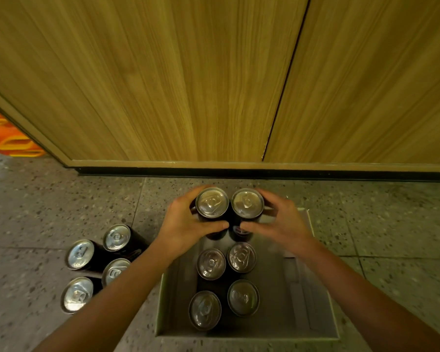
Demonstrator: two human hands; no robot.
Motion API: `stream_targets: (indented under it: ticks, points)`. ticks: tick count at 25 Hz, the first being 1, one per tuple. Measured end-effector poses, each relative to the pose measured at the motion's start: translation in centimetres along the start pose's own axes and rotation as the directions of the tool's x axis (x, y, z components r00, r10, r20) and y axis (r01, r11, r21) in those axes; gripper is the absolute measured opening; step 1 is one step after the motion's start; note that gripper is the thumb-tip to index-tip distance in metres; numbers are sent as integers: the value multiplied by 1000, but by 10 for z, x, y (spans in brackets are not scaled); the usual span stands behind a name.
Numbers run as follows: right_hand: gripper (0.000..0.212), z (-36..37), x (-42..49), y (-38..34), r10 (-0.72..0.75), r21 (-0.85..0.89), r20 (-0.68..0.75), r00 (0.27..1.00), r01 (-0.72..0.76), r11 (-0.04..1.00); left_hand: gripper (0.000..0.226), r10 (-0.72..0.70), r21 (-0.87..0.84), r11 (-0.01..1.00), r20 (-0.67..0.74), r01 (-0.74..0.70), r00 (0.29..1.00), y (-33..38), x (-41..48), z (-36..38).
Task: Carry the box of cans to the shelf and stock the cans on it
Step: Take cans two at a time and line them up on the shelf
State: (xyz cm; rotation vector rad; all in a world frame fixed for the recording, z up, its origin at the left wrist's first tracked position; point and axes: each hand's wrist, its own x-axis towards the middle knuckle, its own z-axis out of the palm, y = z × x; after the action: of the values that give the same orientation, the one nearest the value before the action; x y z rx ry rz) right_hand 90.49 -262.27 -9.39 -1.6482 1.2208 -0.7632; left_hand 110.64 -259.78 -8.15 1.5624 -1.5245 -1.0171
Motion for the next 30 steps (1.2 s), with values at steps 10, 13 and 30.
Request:
stream_targets:
  ticks: [10,13,30]
  points:
    - [56,-138,-28,-331,-57,71,-57,997,61,996,70,53,-38,998,0,-52,999,313,-28,-155]
    - [55,-189,-34,-450,-94,85,-100,991,102,991,60,99,-38,994,-20,-100,995,430,-34,-209]
    - [45,-380,-24,-873,-305,-50,-257,917,302,952,58,287,-78,952,-109,-295,952,848,-6,-394]
